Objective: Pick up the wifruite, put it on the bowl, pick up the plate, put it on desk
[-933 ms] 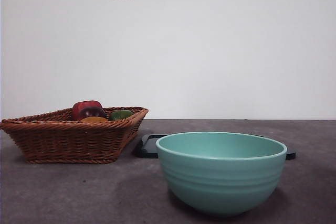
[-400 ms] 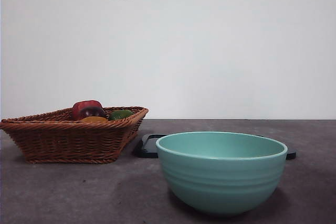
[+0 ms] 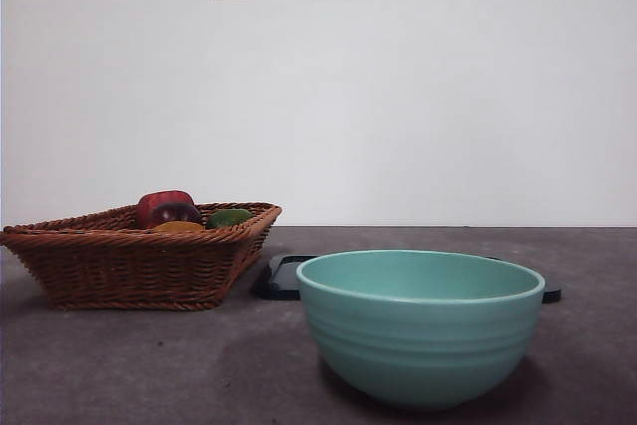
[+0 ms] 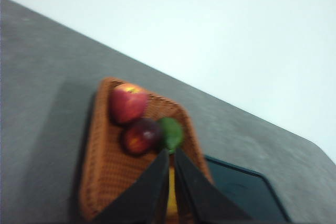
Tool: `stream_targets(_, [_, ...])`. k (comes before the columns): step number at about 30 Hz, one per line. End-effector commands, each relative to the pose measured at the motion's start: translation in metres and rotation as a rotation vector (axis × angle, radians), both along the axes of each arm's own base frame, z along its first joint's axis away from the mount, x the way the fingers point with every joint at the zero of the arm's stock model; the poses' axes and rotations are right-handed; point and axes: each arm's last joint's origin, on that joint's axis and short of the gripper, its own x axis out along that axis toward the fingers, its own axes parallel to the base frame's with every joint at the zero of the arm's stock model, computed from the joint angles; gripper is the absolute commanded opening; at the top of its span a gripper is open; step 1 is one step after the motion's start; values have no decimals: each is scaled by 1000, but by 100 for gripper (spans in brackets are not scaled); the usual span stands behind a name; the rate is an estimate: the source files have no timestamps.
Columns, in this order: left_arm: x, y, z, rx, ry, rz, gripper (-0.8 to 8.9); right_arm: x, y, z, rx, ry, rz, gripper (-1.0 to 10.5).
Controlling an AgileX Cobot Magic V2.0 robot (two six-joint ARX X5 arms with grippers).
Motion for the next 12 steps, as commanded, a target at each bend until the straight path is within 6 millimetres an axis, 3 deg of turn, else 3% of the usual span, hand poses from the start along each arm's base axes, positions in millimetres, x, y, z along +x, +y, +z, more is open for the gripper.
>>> stream_targets(1, [-4,-1,33,51,-25,-49,17,-1,2,21,-12,-18,70,10])
stream_targets(7, [-6,-6,86,51,-52,-173,17,6,6,57,-41,18,204,10])
stream_targets(12, [-2,-10,115,68,-52,-296,17,14,9,81,-74,47,316,10])
